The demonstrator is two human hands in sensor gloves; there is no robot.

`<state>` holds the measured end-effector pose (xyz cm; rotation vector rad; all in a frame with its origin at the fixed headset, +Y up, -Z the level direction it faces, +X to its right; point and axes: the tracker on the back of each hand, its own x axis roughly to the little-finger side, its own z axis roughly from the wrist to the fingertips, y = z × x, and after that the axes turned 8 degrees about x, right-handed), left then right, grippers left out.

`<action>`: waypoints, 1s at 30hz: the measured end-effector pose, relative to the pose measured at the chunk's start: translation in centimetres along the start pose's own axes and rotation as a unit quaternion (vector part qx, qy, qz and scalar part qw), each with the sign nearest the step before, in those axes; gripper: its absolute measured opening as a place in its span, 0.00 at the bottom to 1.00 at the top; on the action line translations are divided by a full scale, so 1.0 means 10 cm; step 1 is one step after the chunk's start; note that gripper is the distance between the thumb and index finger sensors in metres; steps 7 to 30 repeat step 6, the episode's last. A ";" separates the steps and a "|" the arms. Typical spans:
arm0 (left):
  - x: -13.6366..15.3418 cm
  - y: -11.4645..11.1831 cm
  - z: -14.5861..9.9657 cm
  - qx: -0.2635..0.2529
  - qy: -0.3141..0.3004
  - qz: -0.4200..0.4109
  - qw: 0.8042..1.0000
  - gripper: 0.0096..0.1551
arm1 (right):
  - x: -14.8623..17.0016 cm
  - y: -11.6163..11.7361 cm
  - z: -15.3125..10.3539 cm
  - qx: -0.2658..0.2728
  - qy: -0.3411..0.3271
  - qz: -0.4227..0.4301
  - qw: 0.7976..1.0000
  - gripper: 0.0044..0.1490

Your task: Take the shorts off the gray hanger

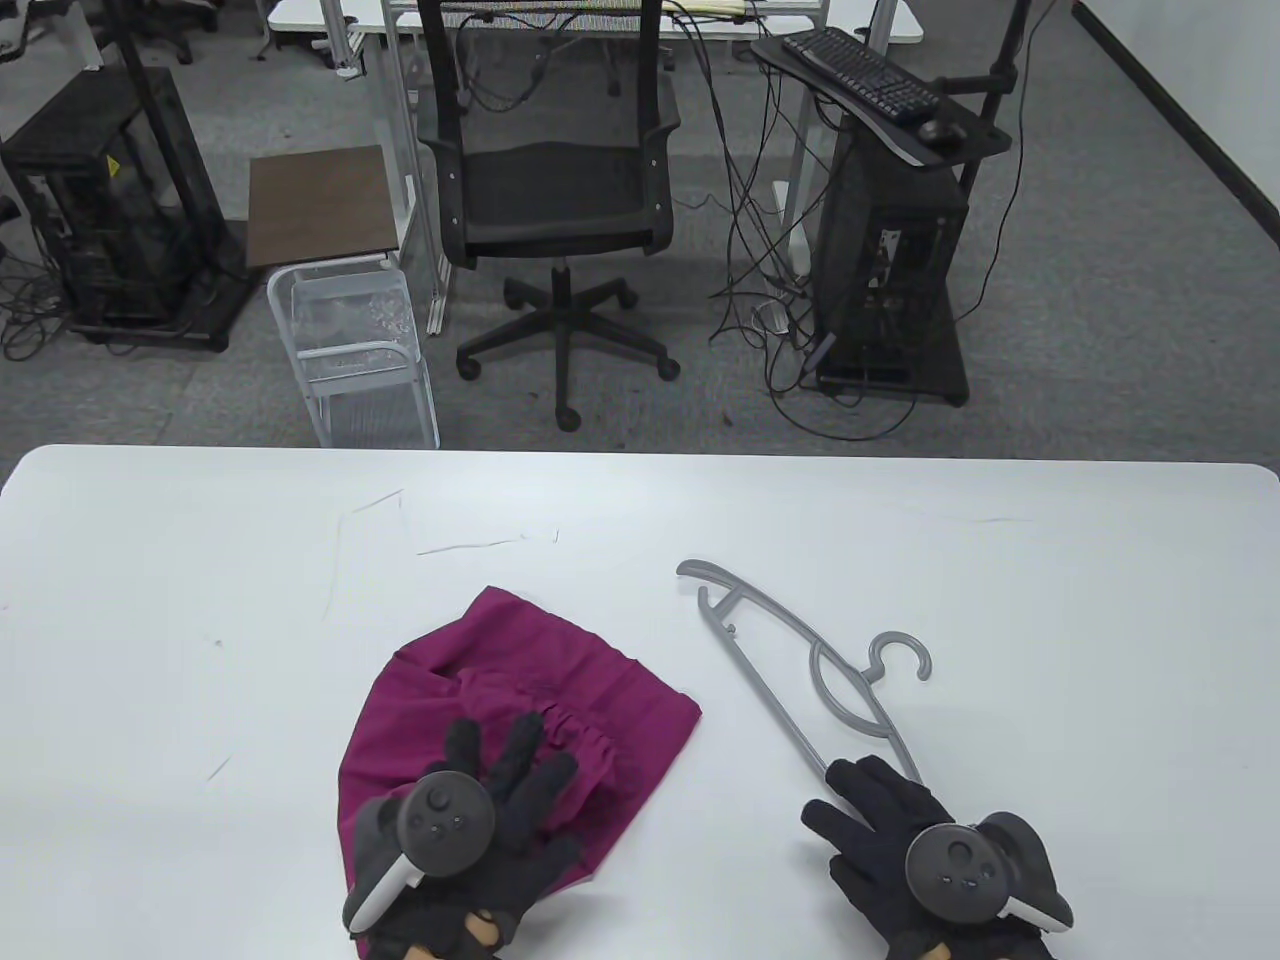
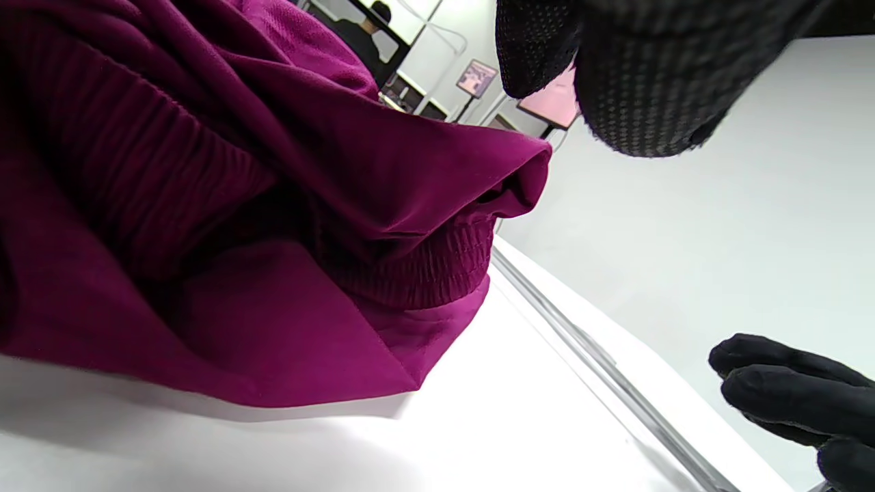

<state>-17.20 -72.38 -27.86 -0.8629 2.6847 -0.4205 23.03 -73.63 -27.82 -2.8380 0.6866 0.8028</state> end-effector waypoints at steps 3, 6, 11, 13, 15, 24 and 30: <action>0.00 0.00 0.00 -0.001 -0.002 -0.002 1.000 0.44 | 0.01 0.00 0.00 -0.002 0.001 0.006 1.000 0.34; 0.01 0.01 -0.01 -0.001 0.000 -0.006 1.000 0.44 | 0.00 0.00 0.00 -0.006 0.002 0.007 1.000 0.34; 0.01 0.01 -0.01 -0.001 0.000 -0.006 1.000 0.44 | 0.00 0.00 0.00 -0.006 0.002 0.007 1.000 0.34; 0.01 0.01 -0.01 -0.001 0.000 -0.006 1.000 0.44 | 0.00 0.00 0.00 -0.006 0.002 0.007 1.000 0.34; 0.01 0.01 -0.01 -0.001 0.000 -0.006 1.000 0.44 | 0.00 0.00 0.00 -0.006 0.002 0.007 1.000 0.34; 0.01 0.01 -0.01 -0.001 0.000 -0.006 1.000 0.44 | 0.00 0.00 0.00 -0.006 0.002 0.007 1.000 0.34; 0.01 0.01 -0.01 -0.001 0.000 -0.006 1.000 0.44 | 0.00 0.00 0.00 -0.006 0.002 0.007 1.000 0.34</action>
